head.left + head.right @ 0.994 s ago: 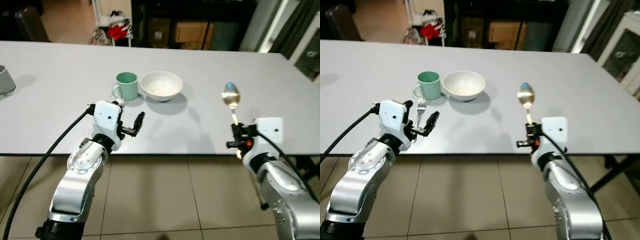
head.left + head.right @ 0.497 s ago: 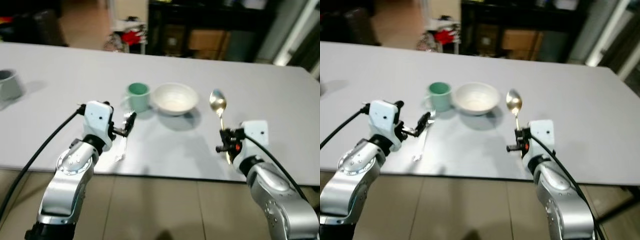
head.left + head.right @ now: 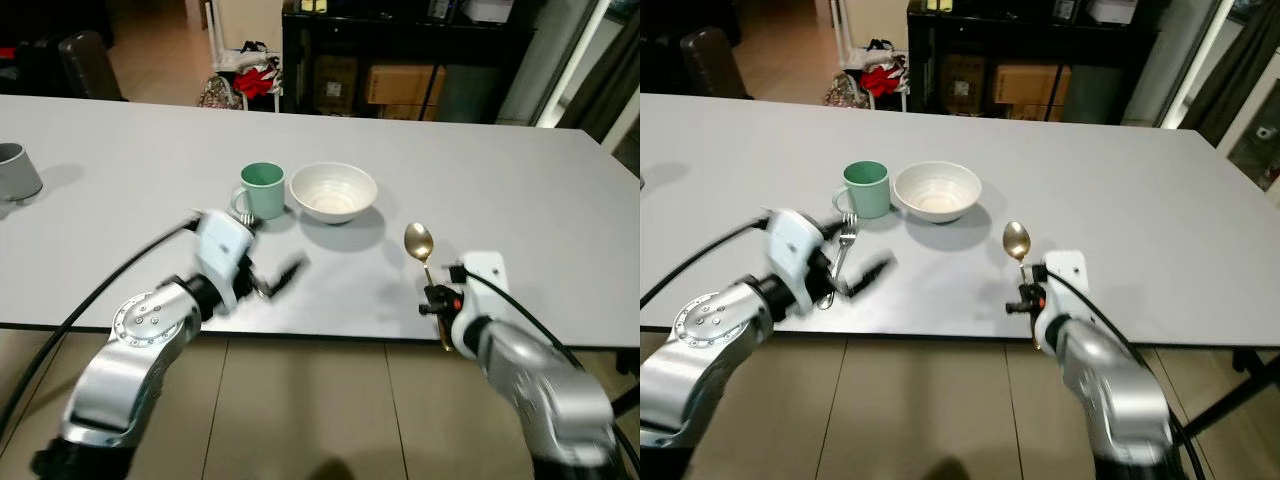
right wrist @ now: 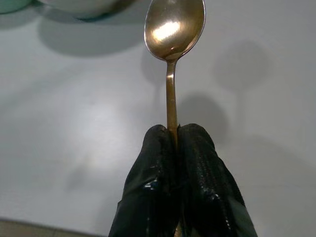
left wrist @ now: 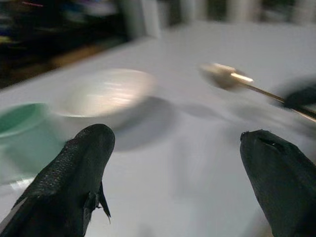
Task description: Setting the table
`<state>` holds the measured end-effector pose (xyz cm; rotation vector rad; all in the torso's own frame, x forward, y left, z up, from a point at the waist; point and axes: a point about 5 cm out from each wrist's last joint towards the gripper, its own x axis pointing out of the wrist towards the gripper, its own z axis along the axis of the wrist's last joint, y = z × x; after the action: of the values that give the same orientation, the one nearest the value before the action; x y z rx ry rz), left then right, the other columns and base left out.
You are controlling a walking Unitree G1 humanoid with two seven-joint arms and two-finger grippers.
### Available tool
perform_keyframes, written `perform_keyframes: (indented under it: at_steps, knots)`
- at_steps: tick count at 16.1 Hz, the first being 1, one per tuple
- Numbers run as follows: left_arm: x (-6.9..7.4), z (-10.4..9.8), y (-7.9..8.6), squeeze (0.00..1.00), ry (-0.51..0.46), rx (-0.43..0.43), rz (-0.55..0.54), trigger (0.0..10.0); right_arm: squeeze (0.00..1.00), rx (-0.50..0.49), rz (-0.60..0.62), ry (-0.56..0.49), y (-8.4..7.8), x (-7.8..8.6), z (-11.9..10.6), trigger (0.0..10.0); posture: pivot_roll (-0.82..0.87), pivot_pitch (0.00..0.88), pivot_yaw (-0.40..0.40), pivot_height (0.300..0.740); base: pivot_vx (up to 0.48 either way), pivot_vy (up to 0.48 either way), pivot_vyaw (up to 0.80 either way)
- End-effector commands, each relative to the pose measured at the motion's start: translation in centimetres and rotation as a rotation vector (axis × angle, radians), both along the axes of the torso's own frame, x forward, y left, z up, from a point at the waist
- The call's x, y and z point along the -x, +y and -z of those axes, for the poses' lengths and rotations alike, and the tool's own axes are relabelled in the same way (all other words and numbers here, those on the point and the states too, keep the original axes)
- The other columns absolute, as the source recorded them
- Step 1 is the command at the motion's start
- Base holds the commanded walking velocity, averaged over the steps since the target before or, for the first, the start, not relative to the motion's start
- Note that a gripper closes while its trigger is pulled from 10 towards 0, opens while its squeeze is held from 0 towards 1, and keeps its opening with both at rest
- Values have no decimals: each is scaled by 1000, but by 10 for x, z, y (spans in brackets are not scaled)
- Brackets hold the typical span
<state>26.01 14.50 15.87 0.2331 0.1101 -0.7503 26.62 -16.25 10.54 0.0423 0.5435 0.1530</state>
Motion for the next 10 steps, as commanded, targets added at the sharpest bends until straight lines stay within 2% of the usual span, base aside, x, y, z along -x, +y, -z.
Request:
perform_keyframes:
  at_steps: [1,5,6,10]
  knots:
    - [9,4,-5,0,57,-1,80,10000,0,-10,4,-4,-4,-12,-1,10000,-32,0,-18,740,0,0,0]
    - [13,8,-2,0,67,-35,107,10000,0,-60,-66,15,7,-35,4,10000,-27,0,-5,740,0,0,0]
    - [16,7,-2,0,85,-37,132,10000,0,-86,-72,41,10,-43,12,10000,-14,0,-13,740,0,0,0]
    - [19,6,2,0,91,-54,138,10000,0,-97,-29,78,15,-62,25,10000,2,0,-17,740,0,0,0]
